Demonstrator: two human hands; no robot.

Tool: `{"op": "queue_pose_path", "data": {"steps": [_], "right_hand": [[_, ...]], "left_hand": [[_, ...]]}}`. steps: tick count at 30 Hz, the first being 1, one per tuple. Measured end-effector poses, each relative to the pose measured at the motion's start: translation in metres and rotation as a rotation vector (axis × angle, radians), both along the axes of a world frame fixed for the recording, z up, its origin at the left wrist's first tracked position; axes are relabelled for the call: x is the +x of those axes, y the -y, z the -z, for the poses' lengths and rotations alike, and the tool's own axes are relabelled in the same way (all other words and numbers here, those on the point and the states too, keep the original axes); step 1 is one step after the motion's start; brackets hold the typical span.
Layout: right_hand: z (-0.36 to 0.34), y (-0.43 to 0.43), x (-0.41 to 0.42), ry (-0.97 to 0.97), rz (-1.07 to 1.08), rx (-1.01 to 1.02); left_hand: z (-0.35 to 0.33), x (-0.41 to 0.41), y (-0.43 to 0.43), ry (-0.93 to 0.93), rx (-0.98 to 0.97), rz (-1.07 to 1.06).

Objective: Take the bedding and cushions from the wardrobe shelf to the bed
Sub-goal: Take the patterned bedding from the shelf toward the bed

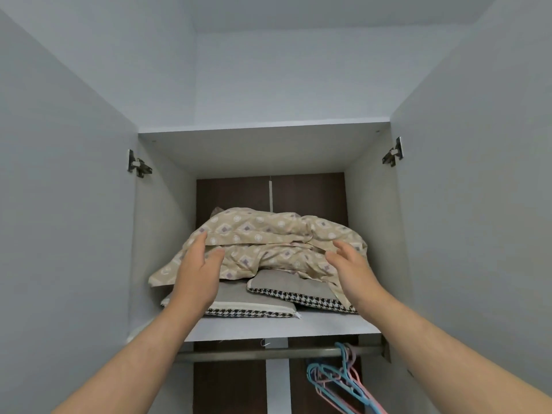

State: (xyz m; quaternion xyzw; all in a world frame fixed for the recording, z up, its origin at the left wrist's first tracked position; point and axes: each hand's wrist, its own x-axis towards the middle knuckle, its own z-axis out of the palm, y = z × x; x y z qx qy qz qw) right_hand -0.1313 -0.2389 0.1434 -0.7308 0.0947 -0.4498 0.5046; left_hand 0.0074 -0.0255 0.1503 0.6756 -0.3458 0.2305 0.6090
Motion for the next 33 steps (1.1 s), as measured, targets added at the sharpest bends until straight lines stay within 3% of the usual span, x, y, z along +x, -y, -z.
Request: {"op": "queue_pose_path", "data": {"steps": [6,16,24,33], "right_hand": [[-0.021,0.063,0.037,-0.024,0.185,-0.079],[-0.055,0.13,0.126,-0.006,0.199,-0.114],[-0.087,0.175,0.193,-0.078,0.429,-0.249],[-0.12,0.247,0.242,-0.239,0.683,-0.214]], "left_hand": [[-0.024,0.04,0.059,0.033,-0.005,-0.091],[-0.064,0.136,0.136,0.145,0.032,-0.161],[-0.107,0.226,0.203,0.22,0.118,-0.258],[-0.147,0.306,0.244,0.227,0.236,-0.615]]}}
